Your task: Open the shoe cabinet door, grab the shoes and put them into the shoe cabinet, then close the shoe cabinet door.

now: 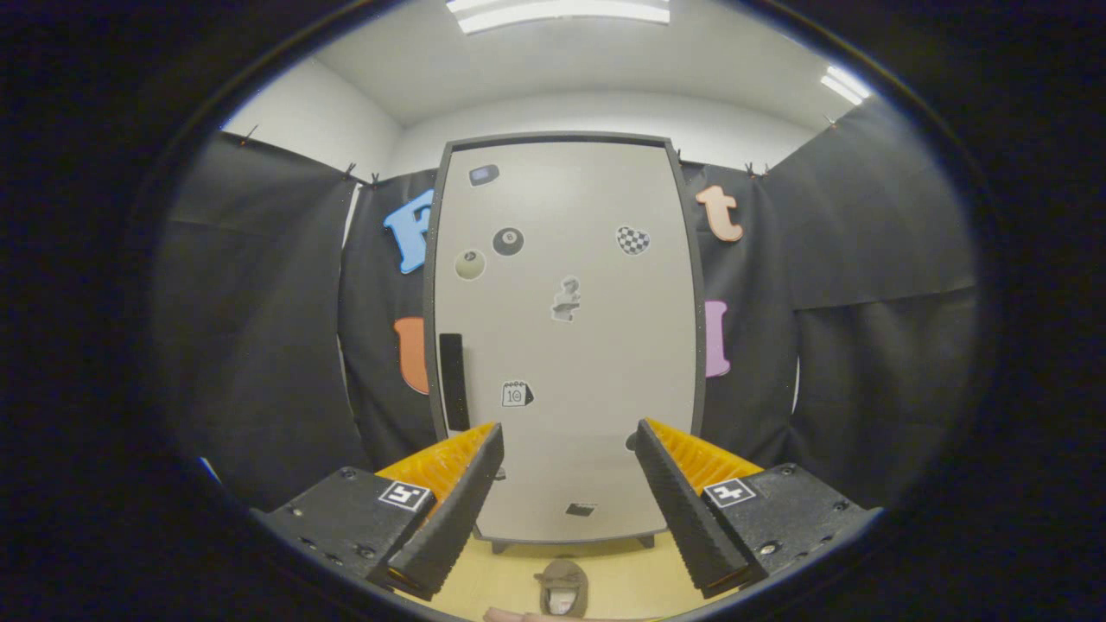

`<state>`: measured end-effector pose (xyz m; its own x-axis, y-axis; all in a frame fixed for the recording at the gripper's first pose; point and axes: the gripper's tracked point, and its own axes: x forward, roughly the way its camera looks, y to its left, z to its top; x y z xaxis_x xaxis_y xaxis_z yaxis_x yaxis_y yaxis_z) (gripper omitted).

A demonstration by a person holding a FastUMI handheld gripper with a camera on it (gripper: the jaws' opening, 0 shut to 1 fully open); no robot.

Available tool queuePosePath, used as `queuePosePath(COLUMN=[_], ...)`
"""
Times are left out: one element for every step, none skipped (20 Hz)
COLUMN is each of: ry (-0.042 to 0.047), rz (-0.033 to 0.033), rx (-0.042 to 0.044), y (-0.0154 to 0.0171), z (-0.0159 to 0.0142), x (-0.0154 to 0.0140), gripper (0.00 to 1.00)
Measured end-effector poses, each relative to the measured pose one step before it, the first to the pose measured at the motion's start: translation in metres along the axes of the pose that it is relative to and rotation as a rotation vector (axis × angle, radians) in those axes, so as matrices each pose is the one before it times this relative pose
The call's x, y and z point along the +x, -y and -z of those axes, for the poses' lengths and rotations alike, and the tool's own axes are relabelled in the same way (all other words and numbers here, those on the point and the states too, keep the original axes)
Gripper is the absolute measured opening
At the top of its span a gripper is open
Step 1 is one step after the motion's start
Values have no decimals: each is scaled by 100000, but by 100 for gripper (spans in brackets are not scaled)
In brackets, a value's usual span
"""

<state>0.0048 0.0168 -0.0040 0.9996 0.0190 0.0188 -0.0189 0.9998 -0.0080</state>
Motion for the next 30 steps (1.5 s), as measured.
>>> queuePosePath(ry=[-596, -740, -751, -420, -126, -442, 39, -407, -543, -1416, -1696, -1978, -581, 972, 1010, 1616, 520, -638, -844, -506, 1378, 140, -2306, -1635, -1523, -923, -928, -1169, -699, 161], rz=[-961, -592, -982, -1521, -907, -705, -1673, -2158, -1768, -704, -587, -1850, -1941, -2479, -1147, -1463, -1698, -138, 1155, 1698, 1608, 1558, 1568, 938, 1517, 1984, 1778, -2520, -313, 564], rx=[59, 112, -131, -684, -734, -259, 589, 323, 66, -86, 695, 343, 968, 76, -953, -983, -1343, -1011, -653, 1, 688, -43, -1678, -645, -244, 1283, 2724, 3969, 923, -1924], y=[-443, -416, -459, -772, -604, -575, -775, -975, -990, -558, -339, -682, -718, -801, -407, -468, -690, -304, -90, 16, -67, -31, 68, -22, 131, 479, 426, -584, 38, 28], z=[173, 51, 149, -77, -18, 57, 130, -9, -48, 187, 351, 124, -181, -420, -318, -424, 33, 107, 205, 31, -316, -34, 536, 350, 290, 161, 210, 322, 254, -209], x=[287, 483, 479, 677, 746, 828, 791, 1073, 1401, 1374, 1212, 1259, 1239, 1013, 929, 788, 505, 615, 693, 461, 527, 725, 352, 505, 612, 490, 612, 584, 326, 21], gripper=[100, 100, 100, 100, 100, 100, 100, 100, 100, 100, 100, 100, 100, 99, 99, 97, 94, 92, 89, 86, 84, 81, 79, 74, 70, 70, 62, 55, 48, 41])
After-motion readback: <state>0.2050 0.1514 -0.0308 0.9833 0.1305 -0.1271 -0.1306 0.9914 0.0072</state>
